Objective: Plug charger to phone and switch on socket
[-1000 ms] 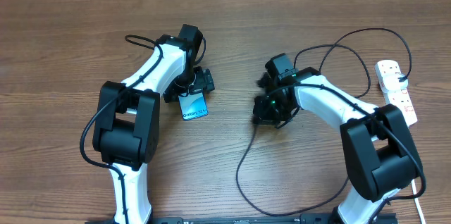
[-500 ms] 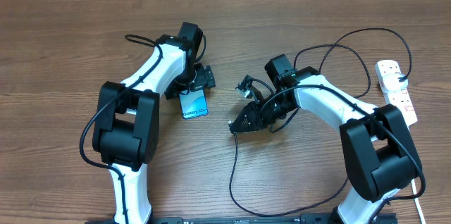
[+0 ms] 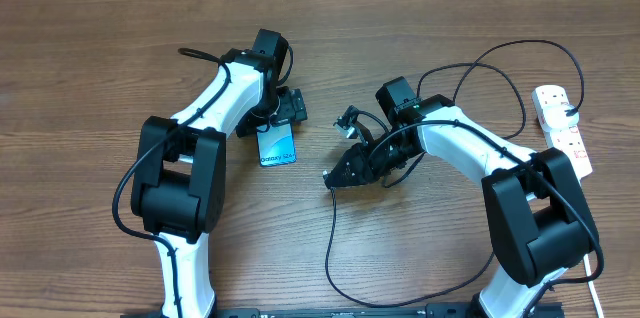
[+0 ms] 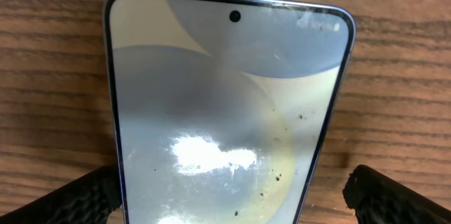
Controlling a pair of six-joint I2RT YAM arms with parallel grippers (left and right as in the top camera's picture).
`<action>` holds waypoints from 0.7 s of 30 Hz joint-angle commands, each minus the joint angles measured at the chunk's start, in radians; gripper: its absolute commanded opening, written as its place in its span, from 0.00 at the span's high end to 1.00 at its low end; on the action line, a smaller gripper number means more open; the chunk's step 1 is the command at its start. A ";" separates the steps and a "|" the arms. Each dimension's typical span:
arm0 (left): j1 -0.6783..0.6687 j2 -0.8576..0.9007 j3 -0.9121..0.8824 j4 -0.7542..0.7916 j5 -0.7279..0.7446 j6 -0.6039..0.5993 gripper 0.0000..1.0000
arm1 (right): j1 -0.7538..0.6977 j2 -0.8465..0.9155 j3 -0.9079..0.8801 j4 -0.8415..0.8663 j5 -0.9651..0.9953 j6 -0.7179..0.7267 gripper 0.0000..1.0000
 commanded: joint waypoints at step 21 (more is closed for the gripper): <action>0.000 0.078 -0.047 -0.225 -0.028 0.122 0.03 | 0.003 0.000 0.014 -0.002 -0.019 0.018 0.96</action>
